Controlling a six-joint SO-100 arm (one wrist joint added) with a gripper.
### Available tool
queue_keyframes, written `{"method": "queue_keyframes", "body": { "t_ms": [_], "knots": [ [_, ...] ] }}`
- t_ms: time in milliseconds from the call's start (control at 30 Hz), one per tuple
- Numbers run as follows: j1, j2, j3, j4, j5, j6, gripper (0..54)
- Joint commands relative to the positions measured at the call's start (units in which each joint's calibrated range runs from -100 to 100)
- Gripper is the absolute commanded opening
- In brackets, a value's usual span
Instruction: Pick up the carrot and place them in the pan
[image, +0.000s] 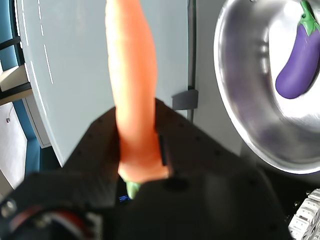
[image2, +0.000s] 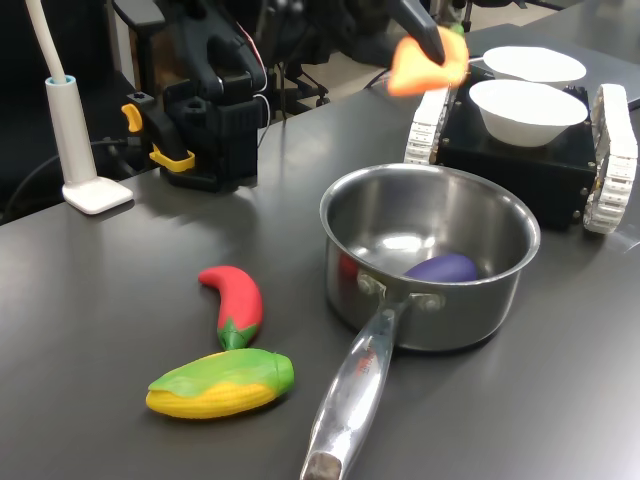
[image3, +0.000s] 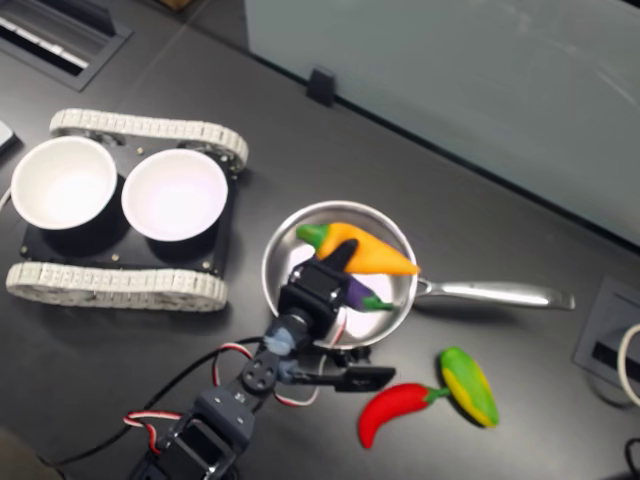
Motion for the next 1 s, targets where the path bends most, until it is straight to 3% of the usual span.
{"method": "queue_keyframes", "body": {
  "t_ms": [0,233,400,967],
  "knots": [
    [-3.33,-2.78,0.65,-4.18,-0.68,1.35,0.3],
    [-4.25,-3.29,6.38,-4.86,-1.17,1.77,0.3],
    [-4.82,-3.54,12.74,-9.3,-0.54,2.44,0.3],
    [-5.51,-4.64,21.28,-11.18,-0.29,3.78,0.3]
  ]
}}
